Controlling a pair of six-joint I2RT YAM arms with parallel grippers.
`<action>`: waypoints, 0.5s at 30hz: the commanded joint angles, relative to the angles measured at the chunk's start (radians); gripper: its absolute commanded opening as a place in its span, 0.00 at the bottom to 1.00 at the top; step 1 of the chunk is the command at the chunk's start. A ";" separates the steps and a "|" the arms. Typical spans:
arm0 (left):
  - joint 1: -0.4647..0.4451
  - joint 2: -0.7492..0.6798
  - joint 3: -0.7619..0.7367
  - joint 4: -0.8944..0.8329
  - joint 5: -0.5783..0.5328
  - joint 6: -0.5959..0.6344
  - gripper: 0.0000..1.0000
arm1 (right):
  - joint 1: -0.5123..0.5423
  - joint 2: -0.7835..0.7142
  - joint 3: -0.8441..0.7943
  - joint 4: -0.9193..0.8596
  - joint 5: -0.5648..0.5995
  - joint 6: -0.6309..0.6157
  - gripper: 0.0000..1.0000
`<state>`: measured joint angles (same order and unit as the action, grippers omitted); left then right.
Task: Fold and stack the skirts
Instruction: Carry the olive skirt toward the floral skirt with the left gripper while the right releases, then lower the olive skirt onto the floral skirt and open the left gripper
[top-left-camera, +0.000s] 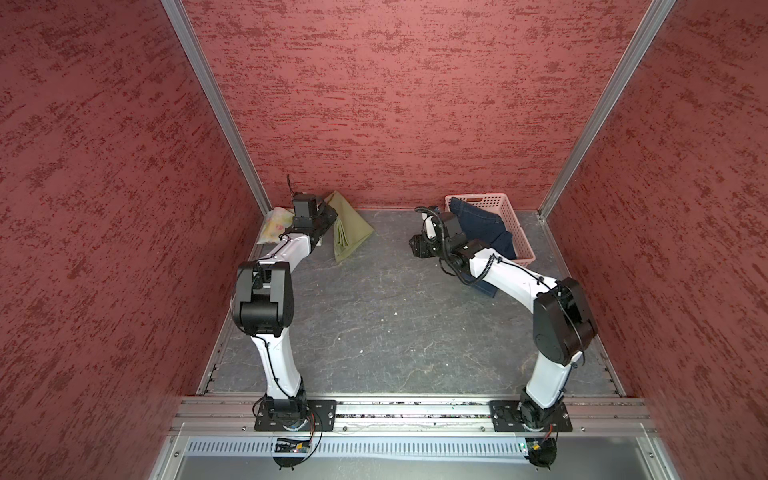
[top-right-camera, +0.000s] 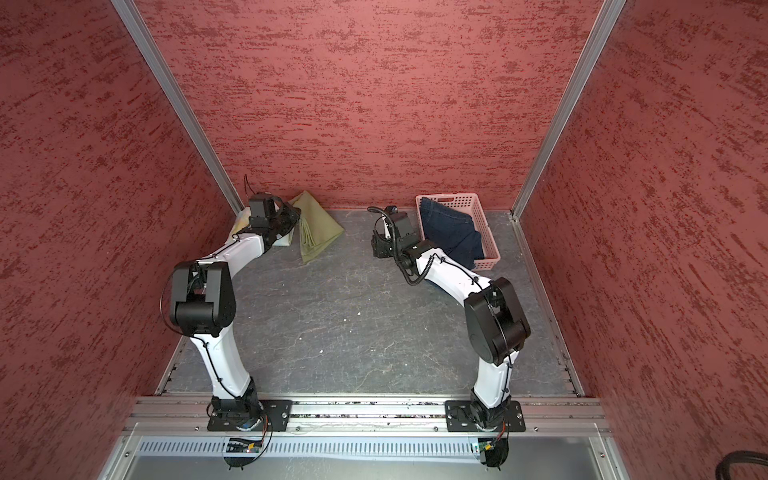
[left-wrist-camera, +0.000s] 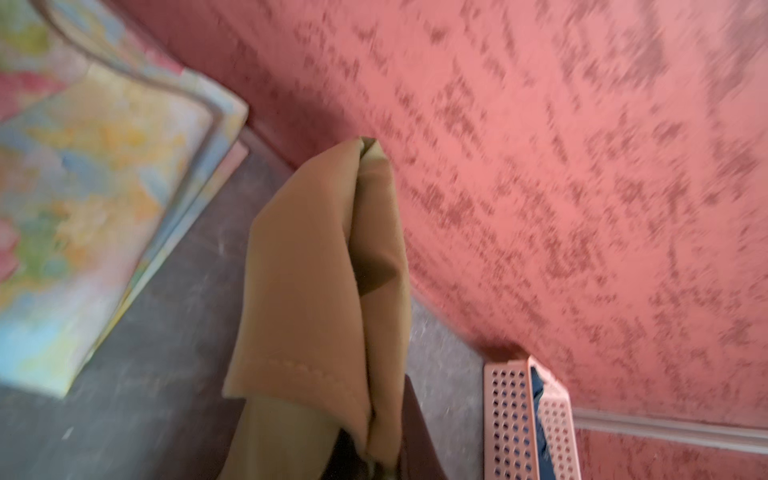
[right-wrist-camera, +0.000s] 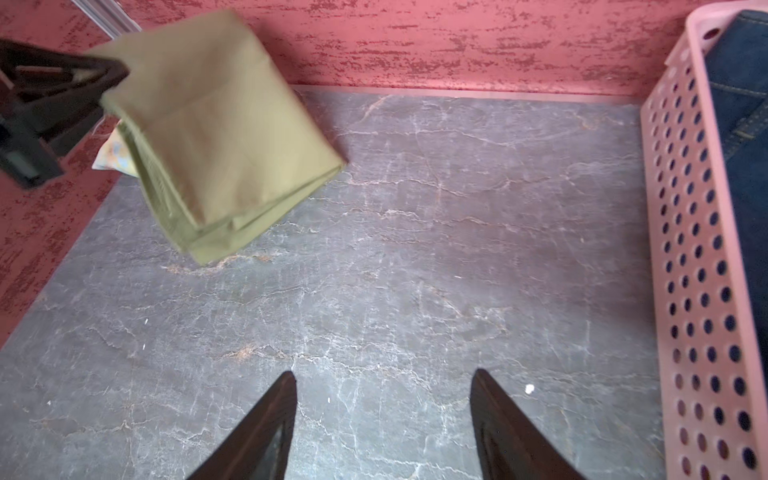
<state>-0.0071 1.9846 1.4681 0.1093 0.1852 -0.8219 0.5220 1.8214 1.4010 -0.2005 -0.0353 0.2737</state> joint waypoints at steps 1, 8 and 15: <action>0.009 0.032 0.046 0.216 -0.034 -0.071 0.00 | 0.011 -0.029 -0.016 0.081 -0.051 -0.041 0.67; 0.044 0.095 0.103 0.359 -0.112 -0.155 0.00 | 0.042 -0.034 -0.018 0.101 -0.040 -0.085 0.67; 0.119 0.090 0.110 0.436 -0.133 -0.136 0.00 | 0.046 -0.041 -0.023 0.093 -0.031 -0.096 0.68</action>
<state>0.0799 2.0762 1.5581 0.4324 0.0834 -0.9546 0.5697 1.8175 1.3842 -0.1352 -0.0643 0.1963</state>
